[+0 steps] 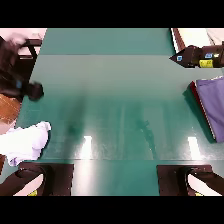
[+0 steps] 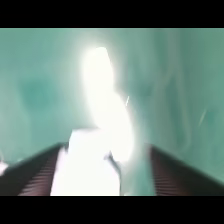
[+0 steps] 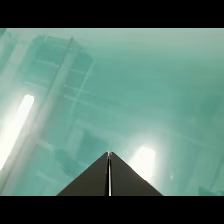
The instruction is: Fold the shirts.
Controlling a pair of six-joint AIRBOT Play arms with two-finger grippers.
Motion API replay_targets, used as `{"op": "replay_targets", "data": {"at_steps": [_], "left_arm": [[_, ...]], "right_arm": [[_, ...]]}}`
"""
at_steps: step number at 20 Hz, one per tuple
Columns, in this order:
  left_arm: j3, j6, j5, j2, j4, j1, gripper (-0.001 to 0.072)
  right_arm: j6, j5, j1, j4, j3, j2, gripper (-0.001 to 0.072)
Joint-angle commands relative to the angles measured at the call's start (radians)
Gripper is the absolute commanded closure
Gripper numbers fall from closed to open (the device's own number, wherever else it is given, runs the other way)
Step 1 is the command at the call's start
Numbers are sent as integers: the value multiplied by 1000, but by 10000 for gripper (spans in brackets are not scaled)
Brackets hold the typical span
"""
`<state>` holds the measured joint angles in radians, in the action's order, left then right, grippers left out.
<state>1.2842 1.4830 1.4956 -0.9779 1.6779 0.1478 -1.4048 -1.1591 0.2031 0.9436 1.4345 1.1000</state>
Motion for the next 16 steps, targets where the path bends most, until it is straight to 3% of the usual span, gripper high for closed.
{"op": "replay_targets", "data": {"at_steps": [1,7,12,13,14,15,16], "left_arm": [[-247,105,31,24,146,-1,46],[-601,167,-92,24,176,-1,46],[-683,216,-127,24,177,-1,48],[-683,223,-125,24,177,-1,152],[-682,221,-125,24,177,-1,448],[-682,219,-125,24,177,-1,675],[-682,220,-124,24,177,-1,673]], "right_arm": [[0,-12,0,0,1,0,690],[0,-23,0,1,0,0,690],[0,-21,0,1,0,0,690],[0,-22,0,0,0,0,690],[0,-21,0,1,0,0,690],[0,-21,0,0,0,0,691],[0,-21,0,0,0,0,690]]}}
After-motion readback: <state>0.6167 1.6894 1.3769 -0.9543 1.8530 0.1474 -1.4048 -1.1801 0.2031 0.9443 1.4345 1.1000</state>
